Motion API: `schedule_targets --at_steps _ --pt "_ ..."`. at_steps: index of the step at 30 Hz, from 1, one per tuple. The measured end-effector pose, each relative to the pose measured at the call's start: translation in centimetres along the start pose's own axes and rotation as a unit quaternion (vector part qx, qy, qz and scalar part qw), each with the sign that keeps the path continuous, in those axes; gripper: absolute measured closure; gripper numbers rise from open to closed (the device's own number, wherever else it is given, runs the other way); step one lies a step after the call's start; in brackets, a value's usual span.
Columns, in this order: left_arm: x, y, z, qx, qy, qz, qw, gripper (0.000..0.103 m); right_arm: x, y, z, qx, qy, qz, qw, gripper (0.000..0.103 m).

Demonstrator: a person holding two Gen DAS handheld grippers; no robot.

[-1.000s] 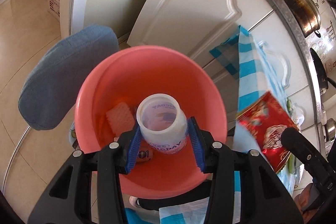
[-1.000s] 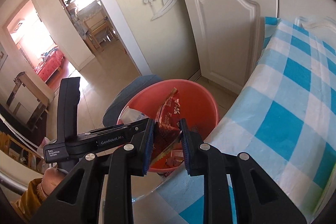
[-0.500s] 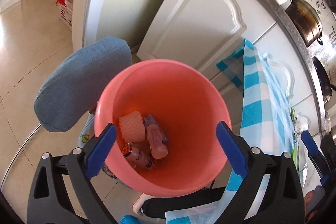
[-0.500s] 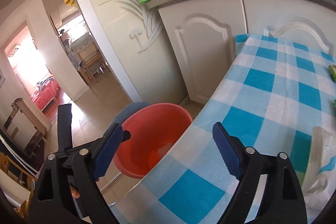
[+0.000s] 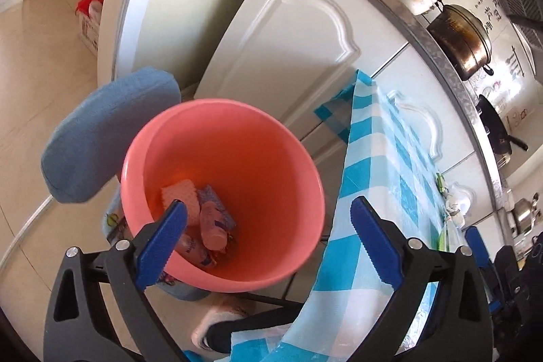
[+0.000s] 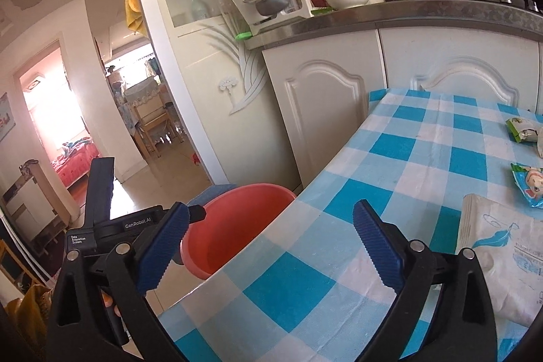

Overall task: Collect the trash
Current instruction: 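Bring both open tools back over the table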

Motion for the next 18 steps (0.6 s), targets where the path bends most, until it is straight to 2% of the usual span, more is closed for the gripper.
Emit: schedule_targets --at_steps 3,9,18 --pt "0.2 -1.6 0.5 0.015 -0.008 -0.036 0.9992 0.006 0.3 -0.5 1.2 0.011 -0.022 -0.006 1.0 0.005" --pt "0.0 -5.0 1.3 0.018 -0.009 -0.091 0.9956 0.005 0.9 -2.4 3.2 0.021 -0.045 -0.042 0.998 0.005" --pt "-1.0 -9.5 1.2 -0.018 0.014 -0.112 0.9935 0.004 0.7 -5.0 5.1 0.029 -0.048 -0.07 0.996 0.005"
Point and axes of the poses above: each gripper's, at about its wrist camera, not at the fingertips, and z roughly against the way its jaws point, y to its left, x to its top, the point moved 3 cm from there along -z, roughly the way its jaws point, and after that the axes turned 5 degrees about -z, right-handed, at the moved point
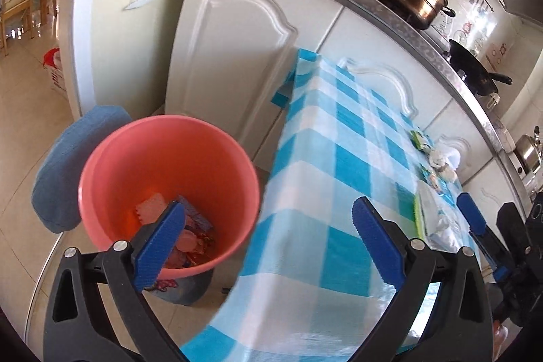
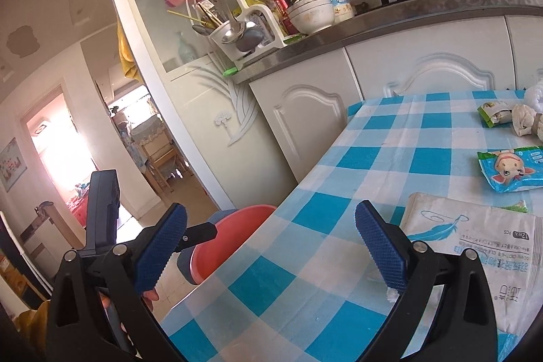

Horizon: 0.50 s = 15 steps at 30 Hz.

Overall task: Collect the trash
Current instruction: 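Bring both open tools back over the table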

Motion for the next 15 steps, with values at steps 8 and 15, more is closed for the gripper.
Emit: schedule_targets --at_steps 8,15 --pt "-0.6 -4.7 -0.6 -0.022 0.004 -0.04 0.9989 0.004 0.8 -3.3 1.8 -0.011 0.001 -0.035 0.999 0.005" --pt "-1.2 -9.0 -1.1 -0.016 0.018 -0.103 0.9944 0.004 2.2 -5.0 3.8 -0.009 -0.021 -0.051 0.998 0.005"
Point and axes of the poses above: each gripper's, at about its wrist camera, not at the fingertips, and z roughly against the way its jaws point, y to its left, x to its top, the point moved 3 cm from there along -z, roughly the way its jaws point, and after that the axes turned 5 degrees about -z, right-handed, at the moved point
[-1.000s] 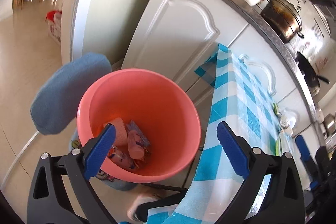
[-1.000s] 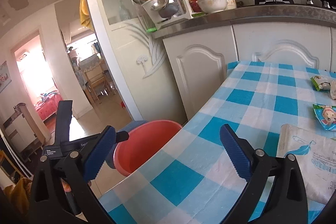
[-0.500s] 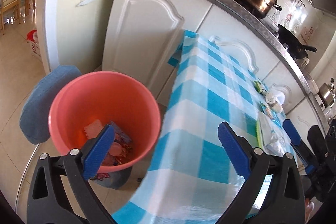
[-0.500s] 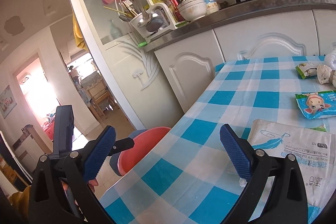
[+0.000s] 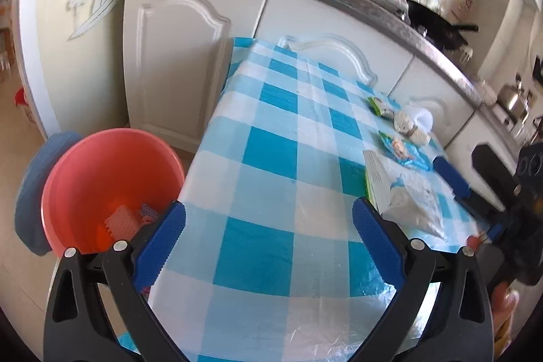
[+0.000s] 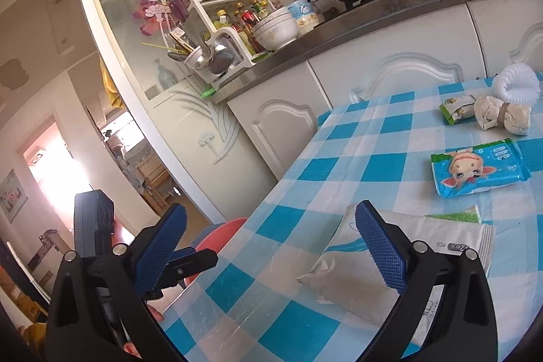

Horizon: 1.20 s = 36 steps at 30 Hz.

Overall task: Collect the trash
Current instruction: 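Bring both open tools back over the table, then grasp the white wipes packet with the left tool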

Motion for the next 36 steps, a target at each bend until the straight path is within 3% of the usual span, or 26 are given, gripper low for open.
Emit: schedule_targets --at_steps 13,27,36 --pt "-0.3 -5.4 -1.3 -0.011 0.035 -0.053 0.9979 0.004 2.4 -4.7 3.3 -0.027 -0.037 -0.034 0.998 0.005" --pt "-1.3 -11.7 -2.6 -0.109 0.076 -0.055 0.9896 0.004 5.4 -12.9 9.0 -0.083 -0.105 -0.103 0.986 0.005" --pt "-2.6 -15.9 -5.0 -0.137 0.103 -0.076 0.9823 0.004 5.6 -17.0 10.5 -0.099 -0.098 -0.155 0.978 0.005"
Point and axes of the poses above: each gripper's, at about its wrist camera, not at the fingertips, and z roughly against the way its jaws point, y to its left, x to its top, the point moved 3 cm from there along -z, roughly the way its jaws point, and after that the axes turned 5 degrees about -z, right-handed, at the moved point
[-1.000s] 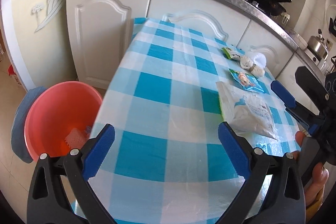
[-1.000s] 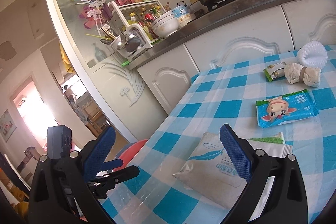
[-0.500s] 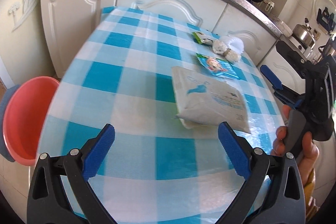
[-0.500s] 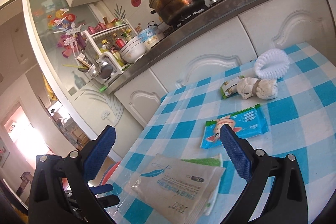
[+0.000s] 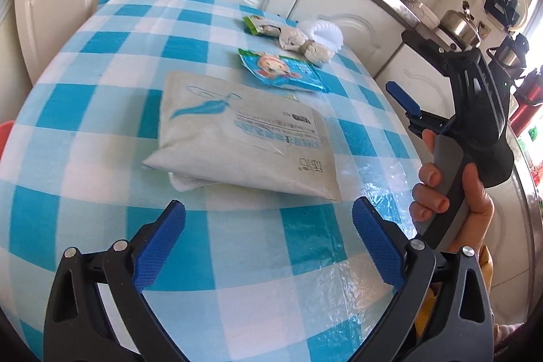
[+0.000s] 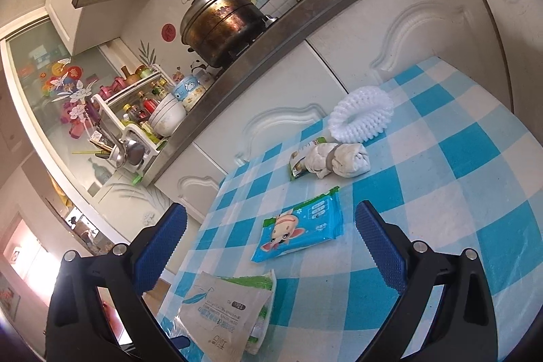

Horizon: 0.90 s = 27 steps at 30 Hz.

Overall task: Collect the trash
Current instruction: 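Grasp the white wipes packet with the left tool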

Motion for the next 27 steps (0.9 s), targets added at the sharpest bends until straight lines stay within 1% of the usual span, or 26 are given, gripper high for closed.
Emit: schedule_targets --at_steps 5,9,11,15,18,21,23,25,27 --pt "1.6 -0.5 -0.8 -0.002 -0.016 -0.006 0.9999 0.004 -0.1 -1.3 -0.5 -0.008 0.026 -0.024 0.999 0.005" --pt "3.8 -0.4 -1.6 0.004 -0.033 -0.009 0.9994 0.004 -0.5 -1.2 -0.9 -0.025 0.041 -0.011 0.999 0.005" --pt "4.9 -0.4 -2.0 -0.001 -0.04 -0.007 0.9992 0.004 -0.7 -1.1 -1.0 -0.027 0.046 -0.006 0.999 0.005" --pt "7.1 -0.2 -3.2 0.016 -0.052 -0.017 0.9984 0.004 -1.0 -1.1 -1.5 -0.029 0.062 -0.003 0.998 0.005" --pt "8.0 0.0 -4.2 0.032 -0.045 -0.008 0.9984 0.004 -1.2 -1.4 -1.8 -0.032 0.072 -0.009 0.997 0.005" --pt "8.3 -0.4 -5.0 0.066 -0.032 -0.009 0.9973 0.004 -1.3 -1.7 -2.0 -0.034 0.073 -0.012 0.997 0.005" --pt "8.2 -1.0 -5.7 0.092 -0.018 -0.029 0.9952 0.004 -1.2 -1.8 -1.9 -0.037 0.07 -0.013 0.997 0.005" --pt "8.0 -1.7 -6.5 0.127 -0.003 -0.06 0.9901 0.004 -1.1 -2.0 -1.8 -0.037 0.067 -0.018 0.997 0.005" --pt "7.8 -2.2 -7.1 0.151 0.003 -0.086 0.9847 0.004 -1.0 -2.2 -1.7 -0.037 0.065 -0.022 0.997 0.005"
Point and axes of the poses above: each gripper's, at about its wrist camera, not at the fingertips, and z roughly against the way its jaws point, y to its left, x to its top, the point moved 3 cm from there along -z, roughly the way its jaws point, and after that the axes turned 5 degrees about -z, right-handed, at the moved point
